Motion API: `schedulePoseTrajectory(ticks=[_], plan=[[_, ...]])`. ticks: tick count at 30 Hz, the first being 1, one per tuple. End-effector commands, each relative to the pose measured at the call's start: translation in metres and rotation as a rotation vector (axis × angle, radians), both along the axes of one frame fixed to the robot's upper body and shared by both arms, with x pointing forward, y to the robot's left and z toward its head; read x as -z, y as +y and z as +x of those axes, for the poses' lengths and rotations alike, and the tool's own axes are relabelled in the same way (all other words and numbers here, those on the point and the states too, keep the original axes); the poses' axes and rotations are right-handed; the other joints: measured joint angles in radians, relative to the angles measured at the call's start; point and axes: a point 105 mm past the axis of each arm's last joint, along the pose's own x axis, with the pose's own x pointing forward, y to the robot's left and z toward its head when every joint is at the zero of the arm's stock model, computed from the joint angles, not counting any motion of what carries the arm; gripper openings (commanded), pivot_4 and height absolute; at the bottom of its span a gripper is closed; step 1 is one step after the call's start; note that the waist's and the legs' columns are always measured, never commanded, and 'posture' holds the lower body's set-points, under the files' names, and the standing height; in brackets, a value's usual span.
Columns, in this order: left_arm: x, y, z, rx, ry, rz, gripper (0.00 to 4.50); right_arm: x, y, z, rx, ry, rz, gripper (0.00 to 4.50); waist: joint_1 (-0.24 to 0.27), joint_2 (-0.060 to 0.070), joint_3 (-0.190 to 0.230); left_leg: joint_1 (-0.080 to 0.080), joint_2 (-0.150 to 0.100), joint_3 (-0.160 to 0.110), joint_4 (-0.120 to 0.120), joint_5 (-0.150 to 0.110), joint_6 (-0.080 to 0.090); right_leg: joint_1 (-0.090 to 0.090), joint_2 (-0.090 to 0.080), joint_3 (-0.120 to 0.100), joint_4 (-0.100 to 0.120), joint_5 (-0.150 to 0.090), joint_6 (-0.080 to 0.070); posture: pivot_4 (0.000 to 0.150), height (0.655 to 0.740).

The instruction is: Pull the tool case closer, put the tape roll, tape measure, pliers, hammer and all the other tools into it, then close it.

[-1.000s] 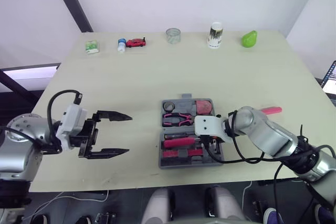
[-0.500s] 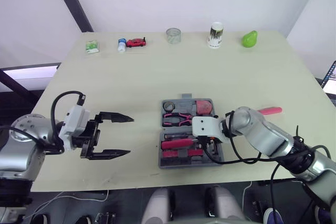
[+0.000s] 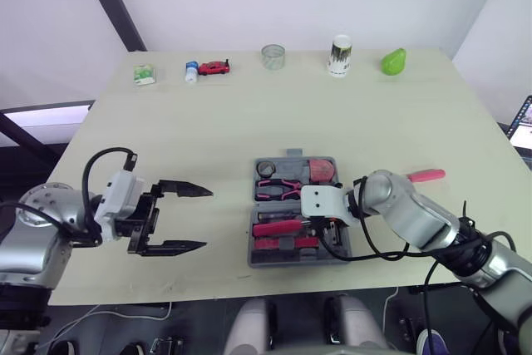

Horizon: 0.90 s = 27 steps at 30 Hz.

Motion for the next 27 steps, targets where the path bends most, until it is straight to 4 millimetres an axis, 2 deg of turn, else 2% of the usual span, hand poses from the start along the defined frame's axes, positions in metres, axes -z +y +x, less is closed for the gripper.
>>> schedulePoseTrajectory(ticks=[1,8,14,16,17,18,27], plan=[[-0.006,-0.001,-0.006,0.055,-0.014,-0.003,4.5,-0.004,0.001,-0.002,-0.024,-0.022,0.003,1.14,0.001,0.0,0.0,0.0,0.0,0.0,0.0,0.0,0.0,0.0,0.0,0.0,0.0,0.0,0.0,0.15,0.74],[-0.006,-0.003,-0.006,0.058,-0.012,-0.005,4.5,-0.007,0.002,0.002,-0.006,-0.027,0.034,1.14,0.003,0.0,0.0,0.0,0.0,0.0,0.0,0.0,0.0,0.0,0.0,0.0,0.0,0.0,0.0,0.15,0.74],[-0.006,-0.006,-0.006,0.067,-0.013,-0.013,4.5,-0.031,0.016,0.0,-0.032,-0.024,0.323,1.14,0.003,0.0,0.0,0.0,0.0,0.0,0.0,0.0,0.0,0.0,0.0,0.0,0.0,0.0,0.0,0.15,0.74],[-0.006,-0.006,-0.005,0.067,-0.015,-0.015,4.5,-0.034,0.014,0.001,-0.029,-0.024,0.377,0.64,0.003,0.0,0.0,0.0,0.0,0.0,0.0,0.0,0.0,0.0,0.0,0.0,0.0,0.0,0.0,0.15,0.74],[-0.006,-0.007,-0.005,0.068,-0.016,-0.017,4.5,-0.032,0.012,0.002,-0.023,-0.023,0.381,0.46,0.004,0.0,0.0,0.0,0.0,0.0,0.0,0.0,0.0,0.0,0.0,0.0,0.0,0.0,0.0,0.15,0.74],[-0.006,-0.007,-0.005,0.069,-0.016,-0.019,4.5,-0.03,0.011,0.003,-0.016,-0.022,0.384,0.02,0.004,0.0,0.0,0.0,0.0,0.0,0.0,0.0,0.0,0.0,0.0,0.0,0.0,0.0,0.0,0.15,0.74],[-0.007,-0.011,-0.002,0.071,-0.015,-0.043,4.5,-0.006,0.014,0.001,-0.006,0.045,0.412,0.02,0.002,0.0,0.0,0.0,0.0,0.0,0.0,0.0,0.0,0.0,0.0,0.0,0.0,0.0,0.0,0.15,0.74]])
